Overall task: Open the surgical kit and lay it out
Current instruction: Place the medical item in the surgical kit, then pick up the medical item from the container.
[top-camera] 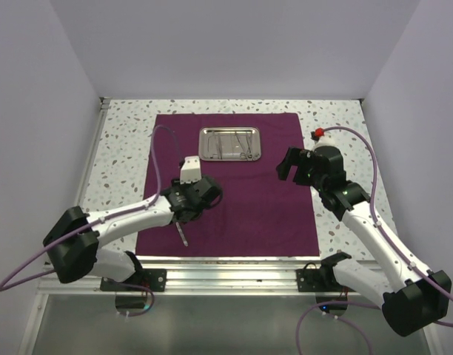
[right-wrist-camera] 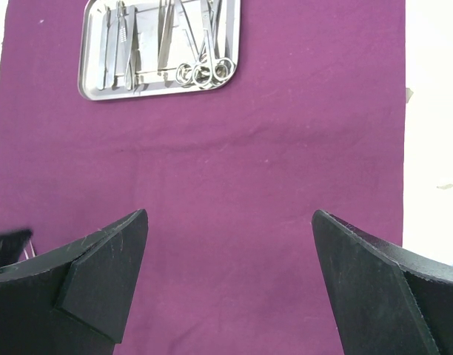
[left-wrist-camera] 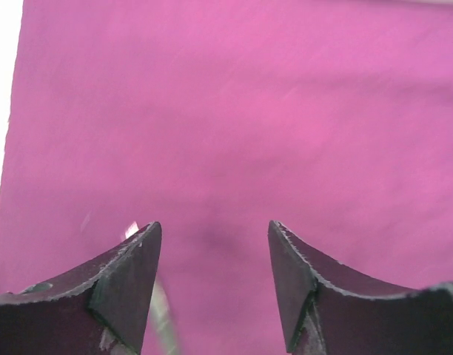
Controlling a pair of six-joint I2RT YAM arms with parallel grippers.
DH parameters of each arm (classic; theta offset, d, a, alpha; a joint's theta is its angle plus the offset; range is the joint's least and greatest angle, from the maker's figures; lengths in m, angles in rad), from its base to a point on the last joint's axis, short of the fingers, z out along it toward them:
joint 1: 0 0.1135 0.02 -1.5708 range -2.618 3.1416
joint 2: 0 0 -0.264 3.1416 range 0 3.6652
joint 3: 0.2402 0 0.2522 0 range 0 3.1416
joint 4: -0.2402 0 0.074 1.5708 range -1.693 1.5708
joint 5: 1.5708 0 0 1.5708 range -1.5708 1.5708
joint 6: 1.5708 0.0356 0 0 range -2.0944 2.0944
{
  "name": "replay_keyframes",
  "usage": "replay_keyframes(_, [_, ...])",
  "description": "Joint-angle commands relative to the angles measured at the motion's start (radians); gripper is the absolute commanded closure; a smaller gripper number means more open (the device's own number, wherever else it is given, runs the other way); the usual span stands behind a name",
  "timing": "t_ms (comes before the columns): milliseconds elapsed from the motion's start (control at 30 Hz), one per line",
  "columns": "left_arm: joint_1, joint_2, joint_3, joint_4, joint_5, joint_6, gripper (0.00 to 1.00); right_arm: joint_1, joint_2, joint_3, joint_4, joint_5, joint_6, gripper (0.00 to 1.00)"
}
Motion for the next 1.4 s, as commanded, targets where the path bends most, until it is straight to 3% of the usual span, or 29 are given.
replay_keyframes(0, [0.008,0.133,0.130,0.191,-0.097,0.154,0.38,0.005,-0.016,-0.004,0.029,-0.027,0.006,0.03])
replay_keyframes(133, [0.086,0.318,0.316,0.311,-0.045,0.272,0.43,0.006,-0.018,-0.004,0.029,-0.026,0.006,0.03])
replay_keyframes(300, [0.237,0.552,0.504,0.454,0.173,0.375,0.51,0.006,-0.015,-0.007,0.030,-0.027,0.006,0.03])
replay_keyframes(533, [0.287,0.786,0.750,0.488,0.283,0.467,0.59,0.006,-0.002,-0.006,0.032,-0.034,0.008,0.03])
replay_keyframes(733, [0.313,0.905,0.884,0.457,0.329,0.467,0.59,0.006,0.002,-0.004,0.032,-0.027,0.008,0.03])
replay_keyframes(867, [0.322,0.922,0.898,0.434,0.322,0.455,0.59,0.005,0.010,-0.003,0.030,-0.027,0.008,0.03])
replay_keyframes(1367, [0.322,0.758,0.717,0.501,0.288,0.480,0.59,0.008,0.047,-0.003,0.041,-0.030,0.011,0.03])
